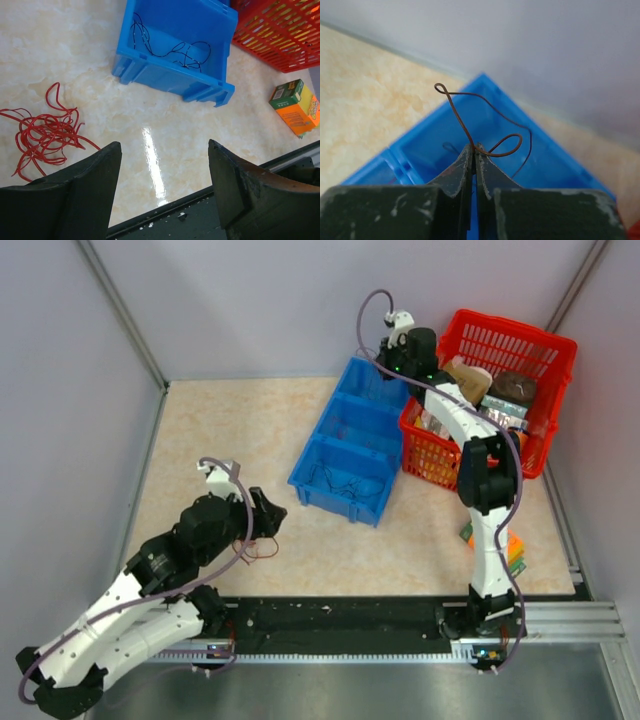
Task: Untangle the cables
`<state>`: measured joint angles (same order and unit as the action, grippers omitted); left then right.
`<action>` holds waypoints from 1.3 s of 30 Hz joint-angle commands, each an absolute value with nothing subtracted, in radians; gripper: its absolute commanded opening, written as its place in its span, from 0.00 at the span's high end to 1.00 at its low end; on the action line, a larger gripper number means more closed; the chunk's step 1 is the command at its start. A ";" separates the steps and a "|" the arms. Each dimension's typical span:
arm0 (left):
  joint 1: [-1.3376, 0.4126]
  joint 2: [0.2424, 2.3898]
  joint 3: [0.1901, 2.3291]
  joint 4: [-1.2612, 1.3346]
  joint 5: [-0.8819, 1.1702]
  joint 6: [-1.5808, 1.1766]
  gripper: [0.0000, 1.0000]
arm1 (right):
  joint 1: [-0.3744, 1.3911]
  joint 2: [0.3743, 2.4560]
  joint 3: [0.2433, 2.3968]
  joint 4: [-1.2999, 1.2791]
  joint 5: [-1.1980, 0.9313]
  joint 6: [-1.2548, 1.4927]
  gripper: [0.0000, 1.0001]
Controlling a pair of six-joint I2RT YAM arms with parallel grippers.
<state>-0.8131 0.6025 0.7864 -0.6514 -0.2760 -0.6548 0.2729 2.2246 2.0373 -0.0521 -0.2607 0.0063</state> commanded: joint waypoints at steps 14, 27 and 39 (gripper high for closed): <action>-0.431 0.761 0.859 -0.837 -0.216 -0.905 0.17 | 0.417 2.007 2.145 -0.540 0.179 -0.037 0.17; -0.192 0.761 0.624 -0.734 -0.163 -0.977 0.16 | 1.044 1.468 1.239 -0.136 0.005 0.365 0.23; -0.143 0.743 0.430 -0.448 0.113 -0.887 0.73 | 1.221 1.578 0.960 0.316 0.038 0.391 0.25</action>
